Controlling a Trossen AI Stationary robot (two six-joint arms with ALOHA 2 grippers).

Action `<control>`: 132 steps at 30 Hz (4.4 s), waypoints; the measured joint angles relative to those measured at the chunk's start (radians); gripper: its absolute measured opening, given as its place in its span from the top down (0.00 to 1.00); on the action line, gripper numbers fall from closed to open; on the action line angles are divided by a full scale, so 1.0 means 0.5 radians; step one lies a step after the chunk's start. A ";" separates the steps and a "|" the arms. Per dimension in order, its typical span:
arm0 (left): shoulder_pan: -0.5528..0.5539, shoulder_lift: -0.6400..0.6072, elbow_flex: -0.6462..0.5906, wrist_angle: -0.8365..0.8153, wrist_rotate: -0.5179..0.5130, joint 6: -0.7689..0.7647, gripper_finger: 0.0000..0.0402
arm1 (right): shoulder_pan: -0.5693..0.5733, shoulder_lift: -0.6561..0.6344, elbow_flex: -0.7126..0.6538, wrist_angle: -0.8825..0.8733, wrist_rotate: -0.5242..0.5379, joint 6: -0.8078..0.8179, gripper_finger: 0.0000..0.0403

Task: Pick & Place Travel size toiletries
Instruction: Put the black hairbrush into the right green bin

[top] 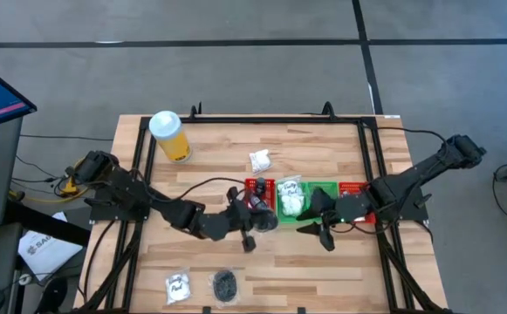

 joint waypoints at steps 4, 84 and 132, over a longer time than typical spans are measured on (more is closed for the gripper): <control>0.044 0.000 0.000 0.053 0.000 0.001 1.00 | -0.052 0.037 0.000 0.084 0.000 -0.042 0.59; 0.051 0.001 -0.004 0.177 0.002 0.202 0.79 | -0.340 -0.227 0.003 -0.986 0.052 0.106 0.96; 0.050 0.001 -0.004 0.161 0.003 0.149 0.79 | -0.339 0.309 0.002 -1.731 0.210 0.588 0.89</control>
